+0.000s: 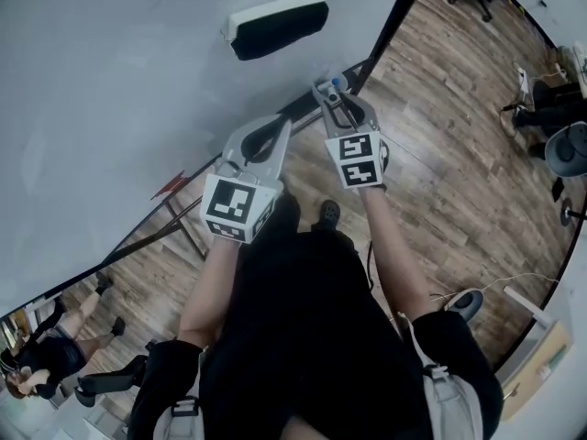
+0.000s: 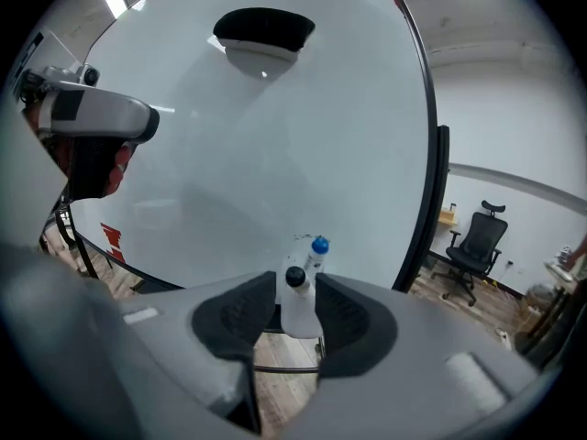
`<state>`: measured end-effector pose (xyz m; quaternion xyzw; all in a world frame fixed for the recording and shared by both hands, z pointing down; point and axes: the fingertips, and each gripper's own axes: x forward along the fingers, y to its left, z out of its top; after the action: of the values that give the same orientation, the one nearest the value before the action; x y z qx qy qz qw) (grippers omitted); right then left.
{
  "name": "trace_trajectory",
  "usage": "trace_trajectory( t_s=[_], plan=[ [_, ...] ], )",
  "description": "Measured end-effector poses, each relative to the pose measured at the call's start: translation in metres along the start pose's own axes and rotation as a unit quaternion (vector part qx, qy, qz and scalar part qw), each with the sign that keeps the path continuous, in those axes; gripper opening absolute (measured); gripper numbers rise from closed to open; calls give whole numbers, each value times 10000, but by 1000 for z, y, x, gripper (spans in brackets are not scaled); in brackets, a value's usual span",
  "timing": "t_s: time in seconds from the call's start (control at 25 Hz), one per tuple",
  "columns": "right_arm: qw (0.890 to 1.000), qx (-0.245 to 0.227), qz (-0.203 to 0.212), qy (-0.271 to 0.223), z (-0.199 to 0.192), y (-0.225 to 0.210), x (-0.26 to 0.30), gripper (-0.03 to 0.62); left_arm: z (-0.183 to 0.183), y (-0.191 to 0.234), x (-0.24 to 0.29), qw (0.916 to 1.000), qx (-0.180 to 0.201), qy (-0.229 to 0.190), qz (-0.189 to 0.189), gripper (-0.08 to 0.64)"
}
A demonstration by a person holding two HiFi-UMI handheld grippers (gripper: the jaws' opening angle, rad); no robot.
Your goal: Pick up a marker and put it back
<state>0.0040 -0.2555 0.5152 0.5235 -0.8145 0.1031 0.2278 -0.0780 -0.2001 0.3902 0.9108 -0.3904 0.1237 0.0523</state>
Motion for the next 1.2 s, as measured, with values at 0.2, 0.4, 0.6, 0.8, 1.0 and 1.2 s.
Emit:
trace_trajectory(
  t_s=[0.2, 0.4, 0.6, 0.8, 1.0, 1.2],
  plan=[
    [9999, -3, -94, 64, -1, -2, 6, 114, 0, 6, -4, 10000, 7, 16, 52, 11],
    [9995, -31, -246, 201, -2, -5, 6, 77, 1, 10, -8, 10000, 18, -12, 82, 11],
    [9991, -54, -342, 239, -2, -7, 2, 66, 2, 12, -12, 9999, 5, -4, 125, 11],
    [9993, 51, -359, 122, 2, -6, 0, 66, 2, 11, -15, 9999, 8, -75, 123, 11],
    [9992, 32, -385, 62, 5, -5, -10, 66, 6, 8, -21, 9998, -6, -151, 165, 11],
    [9993, 9, -368, -52, 11, -3, -25, 66, 6, 0, -32, 9995, -18, -210, 218, 11]
  ],
)
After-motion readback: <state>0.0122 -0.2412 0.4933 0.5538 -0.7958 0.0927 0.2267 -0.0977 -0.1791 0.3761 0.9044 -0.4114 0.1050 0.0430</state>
